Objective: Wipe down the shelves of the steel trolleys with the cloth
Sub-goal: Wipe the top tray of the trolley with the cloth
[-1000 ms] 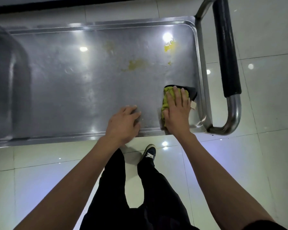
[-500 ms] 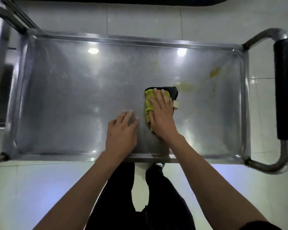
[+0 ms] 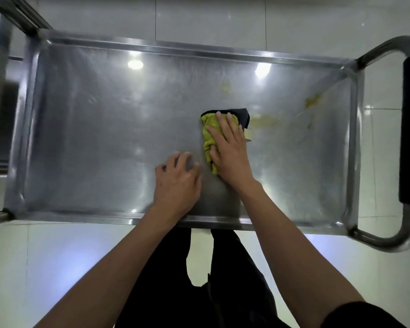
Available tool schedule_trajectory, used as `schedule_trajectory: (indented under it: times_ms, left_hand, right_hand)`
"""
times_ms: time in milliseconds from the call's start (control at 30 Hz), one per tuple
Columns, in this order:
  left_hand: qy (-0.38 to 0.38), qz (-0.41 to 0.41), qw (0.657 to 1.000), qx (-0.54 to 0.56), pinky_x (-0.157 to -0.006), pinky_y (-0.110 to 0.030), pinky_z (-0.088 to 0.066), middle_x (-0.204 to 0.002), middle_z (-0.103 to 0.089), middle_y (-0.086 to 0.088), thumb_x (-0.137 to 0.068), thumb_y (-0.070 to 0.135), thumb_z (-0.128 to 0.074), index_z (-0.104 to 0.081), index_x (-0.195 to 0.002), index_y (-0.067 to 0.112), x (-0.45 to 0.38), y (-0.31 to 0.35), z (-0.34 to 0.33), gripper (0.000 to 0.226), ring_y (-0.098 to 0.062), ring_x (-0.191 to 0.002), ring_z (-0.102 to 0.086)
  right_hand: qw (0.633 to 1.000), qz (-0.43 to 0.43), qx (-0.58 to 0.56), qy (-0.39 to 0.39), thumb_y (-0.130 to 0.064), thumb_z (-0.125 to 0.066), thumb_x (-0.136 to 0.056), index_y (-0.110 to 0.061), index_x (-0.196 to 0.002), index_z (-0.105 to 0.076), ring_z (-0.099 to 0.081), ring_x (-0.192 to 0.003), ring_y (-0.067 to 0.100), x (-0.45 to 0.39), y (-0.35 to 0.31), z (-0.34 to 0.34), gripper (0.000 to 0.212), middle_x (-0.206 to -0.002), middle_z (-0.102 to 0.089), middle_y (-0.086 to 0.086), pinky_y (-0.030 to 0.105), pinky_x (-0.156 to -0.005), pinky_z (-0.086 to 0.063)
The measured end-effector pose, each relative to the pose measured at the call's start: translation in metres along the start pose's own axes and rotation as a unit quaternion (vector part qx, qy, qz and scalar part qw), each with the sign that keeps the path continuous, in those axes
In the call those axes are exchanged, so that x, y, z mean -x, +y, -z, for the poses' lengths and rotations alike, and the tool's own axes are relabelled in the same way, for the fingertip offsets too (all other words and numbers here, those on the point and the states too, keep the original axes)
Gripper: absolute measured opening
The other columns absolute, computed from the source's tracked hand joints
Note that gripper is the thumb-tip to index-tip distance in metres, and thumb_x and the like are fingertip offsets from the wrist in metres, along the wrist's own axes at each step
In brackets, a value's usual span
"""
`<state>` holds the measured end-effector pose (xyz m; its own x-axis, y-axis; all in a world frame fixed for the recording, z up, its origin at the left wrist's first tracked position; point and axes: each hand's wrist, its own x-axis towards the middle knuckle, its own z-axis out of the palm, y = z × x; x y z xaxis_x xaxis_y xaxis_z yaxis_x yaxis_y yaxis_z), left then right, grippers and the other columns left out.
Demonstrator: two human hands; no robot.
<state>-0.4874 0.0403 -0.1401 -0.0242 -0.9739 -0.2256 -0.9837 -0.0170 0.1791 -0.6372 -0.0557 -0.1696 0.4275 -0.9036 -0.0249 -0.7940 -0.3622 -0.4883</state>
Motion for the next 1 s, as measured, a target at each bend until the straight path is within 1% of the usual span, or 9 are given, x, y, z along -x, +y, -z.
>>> schedule_trajectory:
  times_ms: [100, 200, 333, 400, 567, 700, 800, 900, 1000]
  left_hand:
    - [0.017, 0.031, 0.999, 0.015, -0.092, -0.047, -0.04, -0.129, -0.056, -0.007, -0.095, 0.035, -0.053, -0.069, -0.103, 0.016, -0.009, 0.018, 0.002, 0.026, -0.031, -0.121, -0.046]
    - [0.029, -0.032, 0.998, 0.039, -0.092, -0.047, -0.043, -0.126, -0.056, -0.01, -0.095, 0.027, -0.052, -0.066, -0.101, 0.011, -0.023, 0.06, -0.001, 0.022, -0.032, -0.119, -0.049]
    - [-0.034, -0.099, 0.994, 0.039, -0.1, -0.048, -0.04, -0.142, -0.047, -0.008, -0.093, 0.031, -0.052, -0.061, -0.12, 0.019, -0.043, 0.138, -0.005, 0.031, -0.031, -0.131, -0.041]
    - [-0.07, -0.077, 0.994, 0.016, -0.106, -0.048, -0.035, -0.149, -0.037, -0.01, -0.095, 0.033, -0.049, -0.053, -0.132, 0.023, -0.049, 0.167, -0.008, 0.038, -0.032, -0.139, -0.032]
    - [-0.112, -0.039, 0.993, -0.02, -0.116, -0.052, -0.026, -0.156, -0.023, -0.015, -0.097, 0.033, -0.046, -0.041, -0.141, 0.02, -0.052, 0.192, -0.01, 0.046, -0.033, -0.147, -0.017]
    - [-0.123, -0.045, 0.991, -0.013, -0.116, -0.05, -0.026, -0.157, -0.021, -0.012, -0.099, 0.037, -0.046, -0.04, -0.142, 0.02, -0.06, 0.195, -0.003, 0.047, -0.031, -0.148, -0.014]
    - [-0.132, -0.053, 0.99, -0.013, -0.118, -0.052, -0.024, -0.159, -0.02, -0.012, -0.1, 0.037, -0.045, -0.037, -0.146, 0.02, -0.06, 0.192, -0.002, 0.05, -0.03, -0.15, -0.011]
    - [-0.127, -0.065, 0.99, -0.012, -0.117, -0.051, -0.025, -0.16, -0.021, -0.01, -0.1, 0.039, -0.044, -0.036, -0.147, 0.023, -0.059, 0.184, -0.005, 0.051, -0.03, -0.15, -0.012]
    - [-0.123, -0.087, 0.988, 0.014, -0.113, -0.049, -0.031, -0.158, -0.028, -0.006, -0.098, 0.041, -0.047, -0.043, -0.145, 0.025, -0.063, 0.17, -0.004, 0.05, -0.027, -0.147, -0.02]
  right_hand:
    - [1.0, -0.017, 0.002, 0.001, -0.018, -0.051, -0.092, -0.02, -0.141, -0.05, -0.009, -0.153, 0.025, 0.014, 0.037, 0.02, 0.049, -0.164, -0.02, 0.003, 0.05, -0.122, -0.013]
    - [0.999, -0.039, 0.004, 0.012, -0.018, -0.052, -0.091, -0.021, -0.141, -0.05, -0.01, -0.153, 0.026, 0.033, 0.08, 0.045, 0.05, -0.164, -0.021, 0.003, 0.051, -0.121, -0.014]
    - [0.997, -0.071, 0.011, 0.02, -0.017, -0.051, -0.092, -0.021, -0.143, -0.048, -0.008, -0.153, 0.025, 0.061, 0.137, 0.078, 0.051, -0.164, -0.019, 0.003, 0.05, -0.122, -0.012]
    - [0.993, -0.113, 0.016, 0.03, -0.016, -0.051, -0.092, -0.022, -0.144, -0.048, -0.007, -0.153, 0.025, 0.076, 0.168, 0.096, 0.052, -0.164, -0.017, 0.002, 0.051, -0.122, -0.01]
    - [0.968, -0.232, 0.024, 0.093, -0.016, -0.05, -0.092, -0.021, -0.145, -0.043, -0.006, -0.152, 0.028, 0.114, 0.231, 0.138, 0.053, -0.164, -0.017, 0.003, 0.05, -0.121, -0.015]
    - [0.965, -0.242, 0.04, 0.091, -0.015, -0.049, -0.093, -0.018, -0.148, -0.038, -0.005, -0.152, 0.03, 0.11, 0.235, 0.14, 0.056, -0.164, -0.016, 0.005, 0.045, -0.123, -0.012]
    - [0.963, -0.247, 0.077, 0.08, -0.018, -0.044, -0.096, -0.013, -0.15, -0.034, -0.006, -0.151, 0.032, 0.101, 0.227, 0.134, 0.056, -0.164, -0.016, 0.006, 0.05, -0.122, -0.012]
    - [0.97, -0.217, 0.094, 0.052, -0.018, -0.042, -0.098, -0.009, -0.151, -0.033, -0.008, -0.151, 0.034, 0.087, 0.215, 0.126, 0.055, -0.163, -0.017, 0.009, 0.054, -0.121, -0.012]
    - [0.978, -0.188, 0.079, 0.035, -0.018, -0.044, -0.097, -0.009, -0.149, -0.038, -0.008, -0.151, 0.033, 0.06, 0.195, 0.114, 0.053, -0.163, -0.018, 0.008, 0.051, -0.121, -0.012]
